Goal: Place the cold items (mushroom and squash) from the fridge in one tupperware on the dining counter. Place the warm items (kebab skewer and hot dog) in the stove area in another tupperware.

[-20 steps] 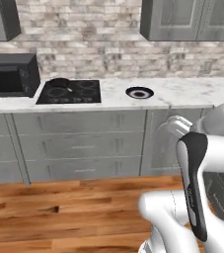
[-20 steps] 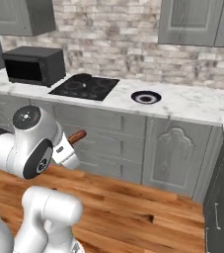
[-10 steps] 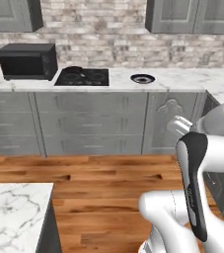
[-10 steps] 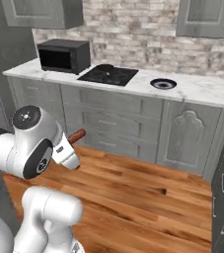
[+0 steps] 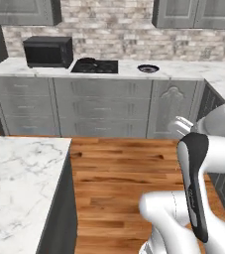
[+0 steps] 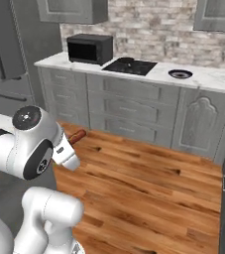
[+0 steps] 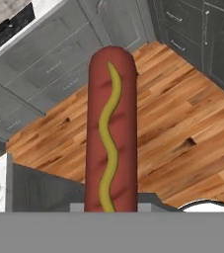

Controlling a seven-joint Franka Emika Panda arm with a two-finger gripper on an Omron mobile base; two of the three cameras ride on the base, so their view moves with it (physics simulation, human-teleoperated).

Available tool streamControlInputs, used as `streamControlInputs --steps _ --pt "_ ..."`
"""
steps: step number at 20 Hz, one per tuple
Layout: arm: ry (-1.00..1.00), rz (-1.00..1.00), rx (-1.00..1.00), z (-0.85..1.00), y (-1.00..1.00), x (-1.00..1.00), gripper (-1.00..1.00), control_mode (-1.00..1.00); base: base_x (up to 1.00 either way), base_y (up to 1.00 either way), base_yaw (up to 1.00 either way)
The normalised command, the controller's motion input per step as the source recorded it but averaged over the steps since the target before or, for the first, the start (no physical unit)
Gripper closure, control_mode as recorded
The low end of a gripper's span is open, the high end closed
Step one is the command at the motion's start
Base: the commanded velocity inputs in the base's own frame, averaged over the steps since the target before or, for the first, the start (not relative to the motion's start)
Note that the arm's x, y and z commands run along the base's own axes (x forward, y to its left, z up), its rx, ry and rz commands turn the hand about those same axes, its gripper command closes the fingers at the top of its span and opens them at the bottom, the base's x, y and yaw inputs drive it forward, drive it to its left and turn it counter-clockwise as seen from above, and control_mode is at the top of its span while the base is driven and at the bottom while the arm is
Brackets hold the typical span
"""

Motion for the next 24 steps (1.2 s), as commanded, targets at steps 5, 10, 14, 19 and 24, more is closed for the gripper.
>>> streamControlInputs --steps 5,10,14,19,24 --pt "0.00 0.00 0.00 0.00 0.00 0.00 1.00 1.00 -1.00 0.00 0.13" --pt "0.00 0.00 0.00 0.00 0.00 0.00 1.00 1.00 -1.00 0.00 0.13" --pt "0.00 0.00 0.00 0.00 0.00 0.00 1.00 1.00 -1.00 0.00 0.11" --pt "0.00 0.00 0.00 0.00 0.00 0.00 1.00 1.00 -1.00 0.08 0.06" --pt "0.00 0.00 0.00 0.00 0.00 0.00 1.00 1.00 -1.00 0.22 0.06"
